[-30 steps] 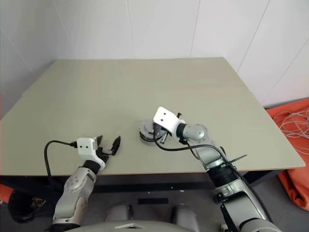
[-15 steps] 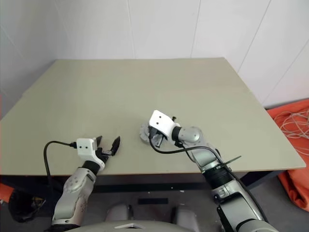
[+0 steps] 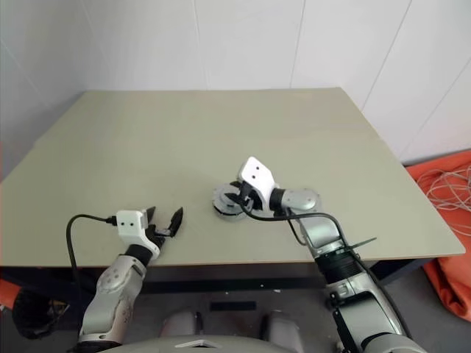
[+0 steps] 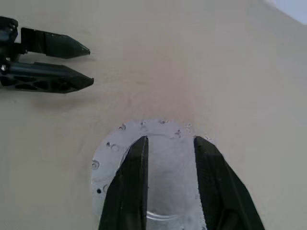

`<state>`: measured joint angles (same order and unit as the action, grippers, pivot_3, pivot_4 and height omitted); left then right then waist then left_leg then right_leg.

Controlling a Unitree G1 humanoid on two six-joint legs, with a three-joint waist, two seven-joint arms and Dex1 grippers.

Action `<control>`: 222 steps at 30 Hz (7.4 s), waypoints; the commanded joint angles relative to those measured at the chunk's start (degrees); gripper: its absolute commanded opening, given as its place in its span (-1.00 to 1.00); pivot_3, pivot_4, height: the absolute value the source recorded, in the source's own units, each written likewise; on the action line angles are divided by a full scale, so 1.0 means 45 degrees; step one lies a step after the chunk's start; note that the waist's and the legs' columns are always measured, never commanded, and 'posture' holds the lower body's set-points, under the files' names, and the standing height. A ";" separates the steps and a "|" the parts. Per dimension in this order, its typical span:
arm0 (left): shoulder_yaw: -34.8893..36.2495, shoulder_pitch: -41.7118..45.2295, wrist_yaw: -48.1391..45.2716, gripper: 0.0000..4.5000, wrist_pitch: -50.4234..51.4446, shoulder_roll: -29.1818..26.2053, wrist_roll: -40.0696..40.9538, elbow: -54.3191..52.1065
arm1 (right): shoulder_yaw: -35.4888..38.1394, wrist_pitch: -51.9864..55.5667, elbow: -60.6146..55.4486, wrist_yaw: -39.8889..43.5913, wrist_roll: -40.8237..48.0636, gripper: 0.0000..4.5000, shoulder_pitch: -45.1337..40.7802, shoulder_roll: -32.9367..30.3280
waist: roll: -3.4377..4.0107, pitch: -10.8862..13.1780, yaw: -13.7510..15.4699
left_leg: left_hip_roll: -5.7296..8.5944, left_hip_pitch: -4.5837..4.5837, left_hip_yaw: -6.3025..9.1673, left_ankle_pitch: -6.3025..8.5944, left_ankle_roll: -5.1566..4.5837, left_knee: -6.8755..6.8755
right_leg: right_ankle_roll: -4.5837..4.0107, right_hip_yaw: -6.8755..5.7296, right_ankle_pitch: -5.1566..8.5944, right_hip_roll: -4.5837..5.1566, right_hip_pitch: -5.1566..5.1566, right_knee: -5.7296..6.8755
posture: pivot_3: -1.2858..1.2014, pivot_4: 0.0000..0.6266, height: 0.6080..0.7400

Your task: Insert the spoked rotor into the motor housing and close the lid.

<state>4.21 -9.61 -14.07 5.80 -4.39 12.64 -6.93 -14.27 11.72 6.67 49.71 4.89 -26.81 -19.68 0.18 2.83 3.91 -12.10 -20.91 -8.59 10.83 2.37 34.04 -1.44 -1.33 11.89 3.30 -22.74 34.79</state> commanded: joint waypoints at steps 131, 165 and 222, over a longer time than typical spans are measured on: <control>-0.1268 0.0089 -0.3900 1.00 0.1574 -0.2110 0.1750 -0.2375 | -0.1141 -0.0723 0.7970 0.2179 -0.1925 0.43 -0.3493 0.0487 | 0.0019 0.0010 -0.0003 | 0.0004 0.0079 0.0010 0.0007 -0.0008 -0.0011 | 0.0001 -0.0009 0.0006 0.0044 0.0044 -0.0021 | 0.03 -1.00 1.00; -0.1858 0.8467 -0.8521 -0.44 0.0474 -0.3362 0.1018 0.6405 | -0.1379 -0.0715 0.7115 0.1628 -0.1837 0.43 -0.3075 0.0830 | 0.0018 0.0009 -0.0001 | 0.0071 0.0229 -0.0021 0.0003 0.0000 -0.0285 | 0.0002 -0.0038 0.0004 0.0112 0.0113 -0.0217 | 0.03 -1.00 1.00; -0.3553 0.8825 -1.0560 -1.00 0.1443 -0.3276 -0.0586 0.7129 | -0.1003 0.1825 0.3444 0.3488 -0.0600 0.98 -0.2202 -0.0270 | 0.0029 0.0009 0.0120 | 0.0075 0.0243 -0.0056 -0.0003 0.0009 -0.0395 | -0.0088 -0.0033 -0.0044 0.0117 0.0107 -0.0234 | 0.03 -1.00 1.00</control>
<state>-10.79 30.47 -62.20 11.60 -18.88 11.46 24.25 -18.68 17.44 23.50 63.73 1.52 -37.73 -19.53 0.32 2.87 4.45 -11.77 -19.83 -8.84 10.82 2.41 32.26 -1.84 -1.48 11.69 3.83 -22.27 33.73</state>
